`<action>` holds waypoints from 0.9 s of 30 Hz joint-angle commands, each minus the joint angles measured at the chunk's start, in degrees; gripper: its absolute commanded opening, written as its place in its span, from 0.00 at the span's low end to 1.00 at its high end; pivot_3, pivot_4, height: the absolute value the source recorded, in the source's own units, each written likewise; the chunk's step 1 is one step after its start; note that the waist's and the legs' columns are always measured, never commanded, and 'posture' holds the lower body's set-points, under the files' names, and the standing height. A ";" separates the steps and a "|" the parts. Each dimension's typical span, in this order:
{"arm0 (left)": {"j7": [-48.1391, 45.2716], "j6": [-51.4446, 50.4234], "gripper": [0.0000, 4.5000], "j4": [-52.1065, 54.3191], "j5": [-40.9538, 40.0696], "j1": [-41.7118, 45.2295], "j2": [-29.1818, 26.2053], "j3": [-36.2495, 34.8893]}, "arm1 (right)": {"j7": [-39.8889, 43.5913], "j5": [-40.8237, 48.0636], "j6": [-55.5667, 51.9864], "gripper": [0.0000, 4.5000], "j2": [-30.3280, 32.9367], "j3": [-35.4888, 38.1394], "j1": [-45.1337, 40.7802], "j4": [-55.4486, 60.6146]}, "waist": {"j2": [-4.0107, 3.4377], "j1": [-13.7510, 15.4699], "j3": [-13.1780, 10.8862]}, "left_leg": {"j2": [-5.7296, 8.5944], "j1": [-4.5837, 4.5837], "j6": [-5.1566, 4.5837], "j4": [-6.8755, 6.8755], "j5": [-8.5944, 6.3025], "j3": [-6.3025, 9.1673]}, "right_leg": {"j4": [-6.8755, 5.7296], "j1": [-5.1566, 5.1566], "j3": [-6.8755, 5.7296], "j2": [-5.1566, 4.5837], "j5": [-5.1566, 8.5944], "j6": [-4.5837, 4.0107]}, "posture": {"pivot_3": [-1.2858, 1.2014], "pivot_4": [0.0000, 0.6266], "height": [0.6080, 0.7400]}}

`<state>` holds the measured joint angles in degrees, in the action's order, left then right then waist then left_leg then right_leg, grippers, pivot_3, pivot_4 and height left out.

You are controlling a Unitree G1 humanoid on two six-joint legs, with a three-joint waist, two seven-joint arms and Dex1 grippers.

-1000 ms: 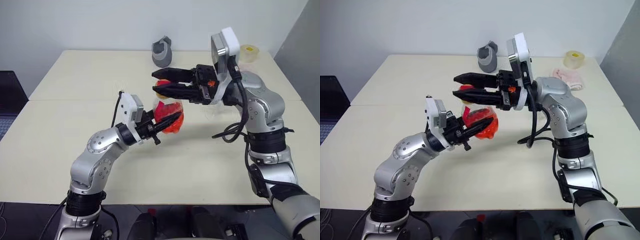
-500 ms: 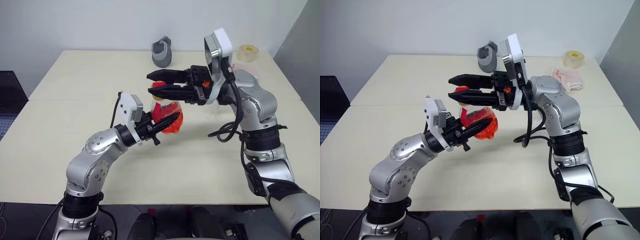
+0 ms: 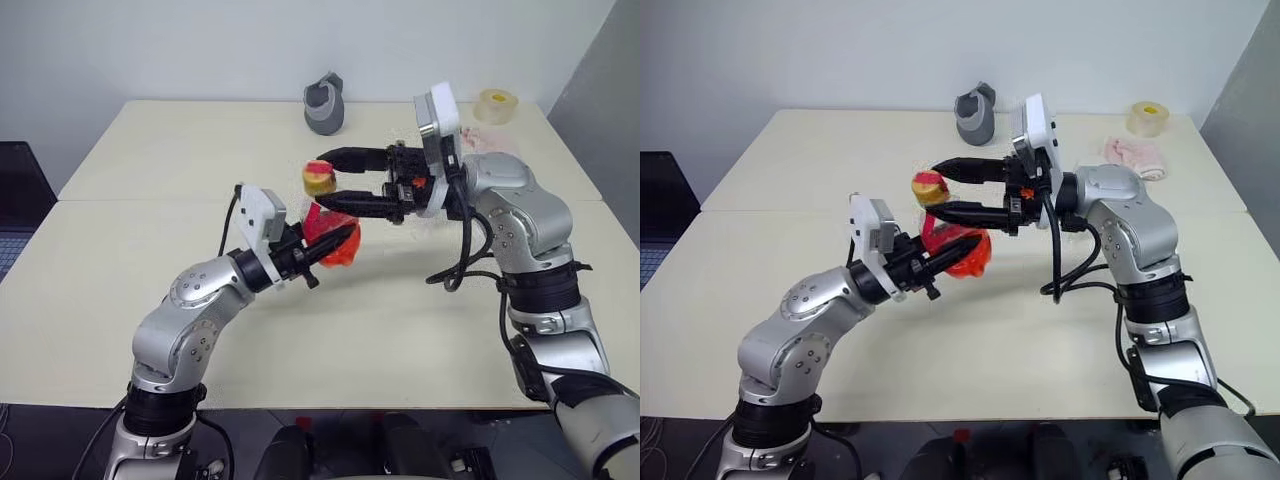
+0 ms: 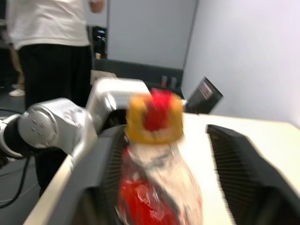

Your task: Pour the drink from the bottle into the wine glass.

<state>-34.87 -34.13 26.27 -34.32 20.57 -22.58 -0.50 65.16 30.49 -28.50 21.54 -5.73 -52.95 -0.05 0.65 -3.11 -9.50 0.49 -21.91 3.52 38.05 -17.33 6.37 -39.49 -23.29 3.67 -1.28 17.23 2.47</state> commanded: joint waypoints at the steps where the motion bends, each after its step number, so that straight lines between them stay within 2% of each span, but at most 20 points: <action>1: 0.47 1.16 0.27 2.51 -1.51 0.95 0.07 -1.71 | -1.61 0.43 -0.19 0.95 0.56 1.31 -0.79 2.52 | 0.00 0.00 0.00 | 0.00 0.00 0.00 0.00 0.00 0.00 | 0.00 0.00 0.00 0.00 0.00 0.00 | 0.52 0.24 1.00; 2: 0.63 1.31 0.27 2.41 -1.30 0.33 -0.10 -1.82 | -2.46 0.89 -1.15 0.99 0.97 1.75 -0.40 3.68 | 0.00 0.01 0.00 | 0.00 0.00 0.00 0.00 0.00 0.01 | 0.00 0.00 -0.01 0.00 0.00 0.00 | 0.52 0.24 1.00; 10: 4.66 3.47 0.27 -0.34 1.76 -5.13 1.33 -2.62 | -13.71 0.08 -6.13 0.99 1.60 3.07 4.94 13.73 | 0.00 0.18 0.00 | -0.01 -0.01 -0.01 0.00 -0.01 0.03 | 0.00 0.00 0.00 0.00 0.00 0.00 | 0.52 0.24 1.00; 19: 3.87 10.18 0.27 -8.32 8.04 -1.06 3.47 -0.07 | -23.16 -4.85 -5.41 1.00 -1.53 0.21 6.80 15.60 | 0.00 0.39 0.00 | 0.01 0.00 0.01 0.02 0.01 -0.02 | -0.01 0.01 0.00 0.01 -0.01 -0.02 | 0.52 0.24 1.00; 27: 3.41 12.28 0.27 -12.78 9.79 1.20 4.77 0.36 | -25.99 -6.83 -4.42 1.00 -3.89 -0.72 5.35 14.26 | 0.00 0.28 0.00 | 0.01 0.00 0.01 0.02 0.01 -0.01 | -0.01 0.00 0.00 0.01 -0.01 -0.02 | 0.52 0.24 1.00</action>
<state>-31.02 -23.34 12.96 -25.04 20.73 -17.85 -0.21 39.78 23.71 -34.11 18.19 -6.81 -45.96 13.12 0.65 -2.83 -9.49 0.49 -21.91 3.53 38.06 -17.33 6.36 -39.50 -23.28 3.67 -1.27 17.22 2.45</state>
